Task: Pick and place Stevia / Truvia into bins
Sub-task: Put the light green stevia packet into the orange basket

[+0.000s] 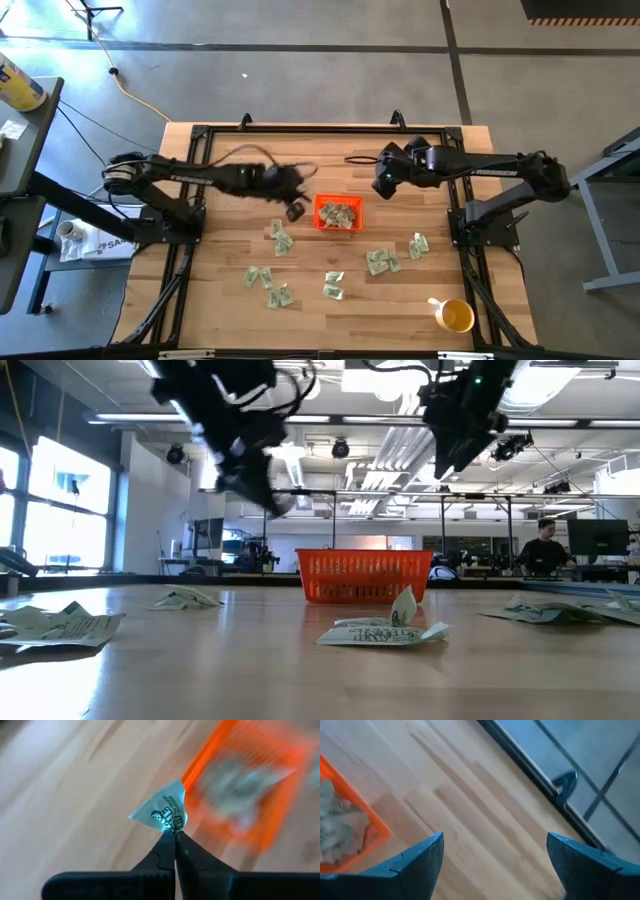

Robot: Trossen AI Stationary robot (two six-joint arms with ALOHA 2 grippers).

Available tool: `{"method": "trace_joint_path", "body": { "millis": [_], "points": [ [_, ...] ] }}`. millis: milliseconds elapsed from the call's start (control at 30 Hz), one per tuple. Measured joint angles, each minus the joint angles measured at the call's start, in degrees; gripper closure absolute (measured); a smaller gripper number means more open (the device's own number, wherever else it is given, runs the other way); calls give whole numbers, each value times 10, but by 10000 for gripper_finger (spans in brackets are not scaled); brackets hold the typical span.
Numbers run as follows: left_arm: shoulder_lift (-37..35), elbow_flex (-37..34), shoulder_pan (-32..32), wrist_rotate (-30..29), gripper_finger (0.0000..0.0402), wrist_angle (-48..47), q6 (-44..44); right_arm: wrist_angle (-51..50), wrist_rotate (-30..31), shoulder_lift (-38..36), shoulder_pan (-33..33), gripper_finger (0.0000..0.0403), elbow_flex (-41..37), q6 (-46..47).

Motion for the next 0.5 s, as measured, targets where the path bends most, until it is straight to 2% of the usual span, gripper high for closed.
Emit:
{"method": "trace_joint_path", "body": {
  "millis": [67,167,300,500],
  "points": [
    [16,22,18,52,375,50,74,-27,-1,-5,2,64,0,23],
    [64,69,34,101,375,73,112,-48,0,-4,14,64,0,47],
    [152,126,42,170,365,50,127,-46,0,-2,35,64,0,74],
    [245,212,31,202,320,-42,125,-57,15,-2,53,64,0,103]
  ]
}}
